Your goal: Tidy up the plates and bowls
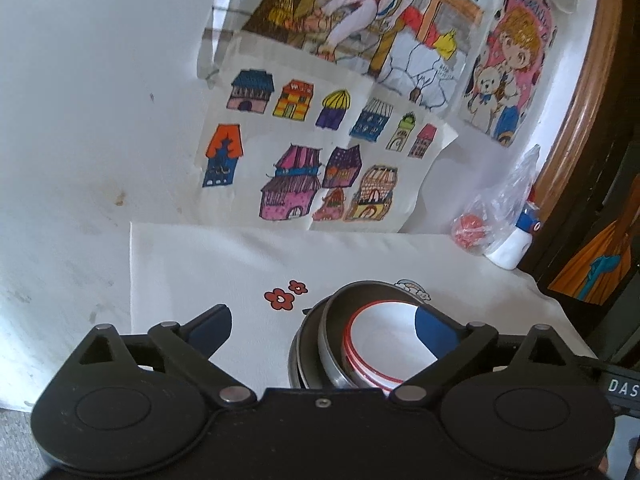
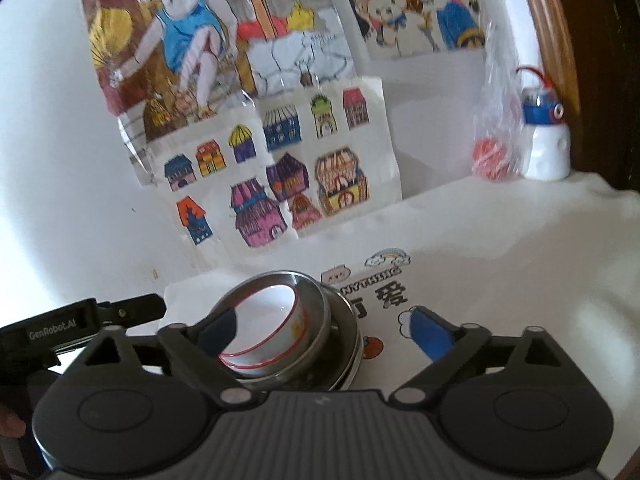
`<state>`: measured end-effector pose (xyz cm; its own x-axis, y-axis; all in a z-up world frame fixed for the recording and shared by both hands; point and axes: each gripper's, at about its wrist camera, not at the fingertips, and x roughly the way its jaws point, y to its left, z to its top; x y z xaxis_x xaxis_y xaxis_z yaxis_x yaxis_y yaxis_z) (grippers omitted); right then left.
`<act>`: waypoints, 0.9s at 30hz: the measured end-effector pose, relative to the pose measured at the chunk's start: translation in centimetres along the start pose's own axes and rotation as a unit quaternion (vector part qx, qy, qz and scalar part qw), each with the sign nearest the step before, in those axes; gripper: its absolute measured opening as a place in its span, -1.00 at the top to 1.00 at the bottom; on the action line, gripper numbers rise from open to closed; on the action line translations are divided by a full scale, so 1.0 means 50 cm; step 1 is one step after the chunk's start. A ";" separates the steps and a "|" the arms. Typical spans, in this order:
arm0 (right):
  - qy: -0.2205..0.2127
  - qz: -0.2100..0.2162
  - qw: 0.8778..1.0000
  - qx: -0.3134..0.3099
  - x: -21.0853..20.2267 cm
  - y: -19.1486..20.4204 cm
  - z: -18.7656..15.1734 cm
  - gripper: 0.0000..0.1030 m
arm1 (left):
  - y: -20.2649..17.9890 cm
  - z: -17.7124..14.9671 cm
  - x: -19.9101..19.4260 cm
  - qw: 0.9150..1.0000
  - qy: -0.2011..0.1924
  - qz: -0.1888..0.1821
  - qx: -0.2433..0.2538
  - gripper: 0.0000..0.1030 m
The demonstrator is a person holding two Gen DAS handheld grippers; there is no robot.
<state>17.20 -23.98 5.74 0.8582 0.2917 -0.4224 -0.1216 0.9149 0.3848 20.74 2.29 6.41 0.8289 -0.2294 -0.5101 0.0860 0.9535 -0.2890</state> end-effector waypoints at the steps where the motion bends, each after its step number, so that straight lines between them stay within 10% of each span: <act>1: -0.006 -0.001 1.000 -0.003 -0.008 0.001 -0.003 -0.97 | 0.001 -0.003 -0.008 1.000 -0.003 0.000 0.002 -0.92; 27: -0.086 -0.050 0.994 -0.045 -0.161 0.049 -0.151 -1.00 | 0.020 -0.138 -0.170 0.997 -0.055 0.032 0.054 -0.98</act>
<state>6.24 -21.99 3.90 0.9395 0.1533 -0.3062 -0.0688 0.9604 0.2699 9.97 3.86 4.89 0.8900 -0.1506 -0.4304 0.0851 0.9822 -0.1677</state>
